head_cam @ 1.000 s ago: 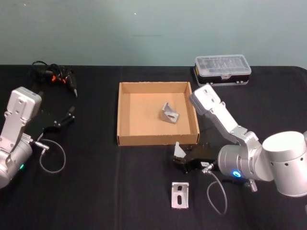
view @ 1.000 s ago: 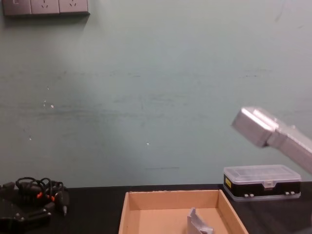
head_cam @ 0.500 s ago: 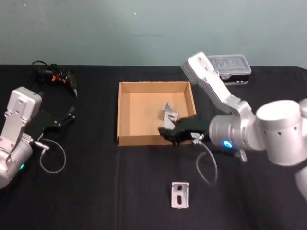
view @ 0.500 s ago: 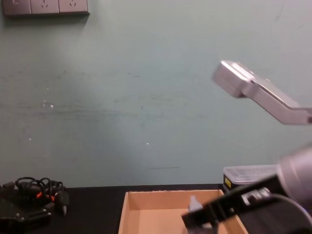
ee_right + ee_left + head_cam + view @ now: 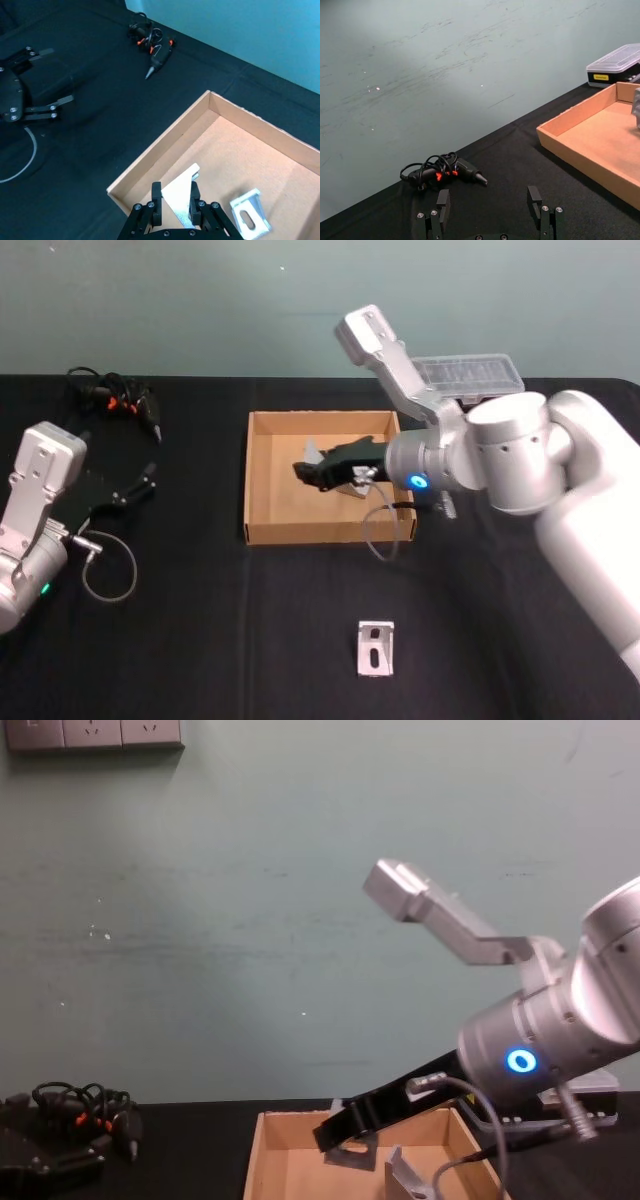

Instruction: Use one hand to pick up the angle iron from the table and place it into the box.

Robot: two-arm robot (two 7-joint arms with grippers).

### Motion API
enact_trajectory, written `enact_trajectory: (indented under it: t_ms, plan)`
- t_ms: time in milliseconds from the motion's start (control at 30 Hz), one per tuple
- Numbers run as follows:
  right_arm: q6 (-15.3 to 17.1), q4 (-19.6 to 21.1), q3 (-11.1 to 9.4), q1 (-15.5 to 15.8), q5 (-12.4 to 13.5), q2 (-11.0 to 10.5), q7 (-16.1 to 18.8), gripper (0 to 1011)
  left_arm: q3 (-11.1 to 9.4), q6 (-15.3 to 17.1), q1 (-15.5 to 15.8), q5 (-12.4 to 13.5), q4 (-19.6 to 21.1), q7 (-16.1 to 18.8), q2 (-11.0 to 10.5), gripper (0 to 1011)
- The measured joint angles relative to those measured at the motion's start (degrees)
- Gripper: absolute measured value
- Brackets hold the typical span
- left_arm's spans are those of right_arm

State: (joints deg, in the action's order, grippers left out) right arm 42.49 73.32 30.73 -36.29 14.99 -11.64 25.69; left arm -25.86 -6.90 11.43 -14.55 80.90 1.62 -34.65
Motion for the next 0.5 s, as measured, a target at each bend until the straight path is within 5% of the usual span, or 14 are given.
enact_trajectory:
  t_ms: [267, 500]
  plan:
    - [-2.2, -10.1, 1.1, -4.1, 0.8, 3.7, 1.0, 302, 0.0, 0.0, 0.0, 0.0, 0.0, 0.0, 0.0, 1011]
    - [-3.8, -14.7, 1.1, -5.7, 1.4, 5.2, 1.0, 303, 0.0, 0.0, 0.0, 0.0, 0.0, 0.0, 0.0, 1011]
